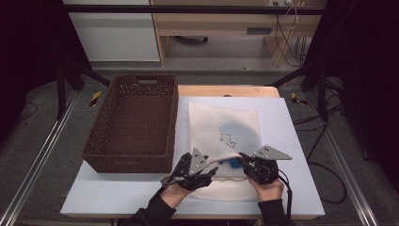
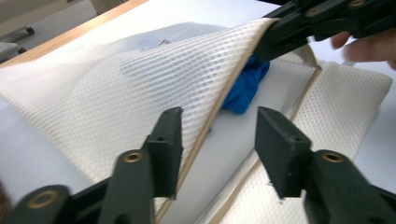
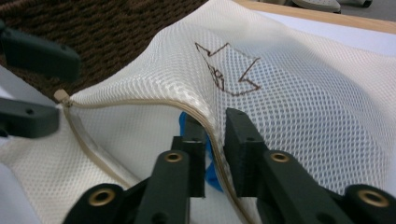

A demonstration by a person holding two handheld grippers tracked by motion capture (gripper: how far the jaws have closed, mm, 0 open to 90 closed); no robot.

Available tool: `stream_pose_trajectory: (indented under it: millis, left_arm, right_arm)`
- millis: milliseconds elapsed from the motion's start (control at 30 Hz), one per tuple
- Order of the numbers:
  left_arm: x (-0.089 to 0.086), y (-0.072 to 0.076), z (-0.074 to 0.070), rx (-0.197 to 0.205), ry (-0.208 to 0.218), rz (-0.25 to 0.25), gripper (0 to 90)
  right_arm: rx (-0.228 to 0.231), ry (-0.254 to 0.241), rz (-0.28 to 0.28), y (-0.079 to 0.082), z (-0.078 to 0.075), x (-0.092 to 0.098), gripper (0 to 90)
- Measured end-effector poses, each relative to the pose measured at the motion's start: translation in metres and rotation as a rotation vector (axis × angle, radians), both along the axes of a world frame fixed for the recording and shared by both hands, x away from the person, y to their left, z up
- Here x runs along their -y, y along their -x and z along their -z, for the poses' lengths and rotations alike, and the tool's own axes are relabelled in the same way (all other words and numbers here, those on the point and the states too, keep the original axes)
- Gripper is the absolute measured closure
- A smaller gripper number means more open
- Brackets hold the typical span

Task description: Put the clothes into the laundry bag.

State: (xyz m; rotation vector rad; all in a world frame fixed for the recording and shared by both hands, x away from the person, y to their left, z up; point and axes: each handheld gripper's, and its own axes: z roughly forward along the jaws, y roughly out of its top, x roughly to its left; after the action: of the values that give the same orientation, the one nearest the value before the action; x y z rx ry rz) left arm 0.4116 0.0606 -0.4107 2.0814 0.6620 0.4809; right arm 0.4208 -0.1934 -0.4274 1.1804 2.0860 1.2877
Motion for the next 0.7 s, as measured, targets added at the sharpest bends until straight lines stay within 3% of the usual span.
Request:
stream_pose_trajectory:
  millis: [167,400,500,567,700]
  left_arm:
    - [-0.023,0.000,0.004,-0.032,0.026,-0.012,41.5]
    - [-0.050,0.003,0.021,-0.076,-0.014,-0.038,38.1]
    - [-0.058,0.002,0.035,-0.100,-0.038,-0.062,38.1]
    - [-0.063,0.001,0.043,-0.122,-0.043,-0.071,39.2]
    - [-0.064,-0.002,0.057,-0.145,-0.081,-0.085,47.3]
  right_arm:
    - [-0.006,0.023,0.002,0.008,0.006,-0.001,65.7]
    - [0.057,0.029,0.089,0.022,-0.005,0.006,38.7]
    - [0.061,0.030,0.132,0.026,-0.007,0.016,36.6]
    - [0.052,0.056,0.172,0.027,-0.004,0.025,37.1]
    - [-0.025,0.118,0.230,0.024,0.016,0.041,40.7]
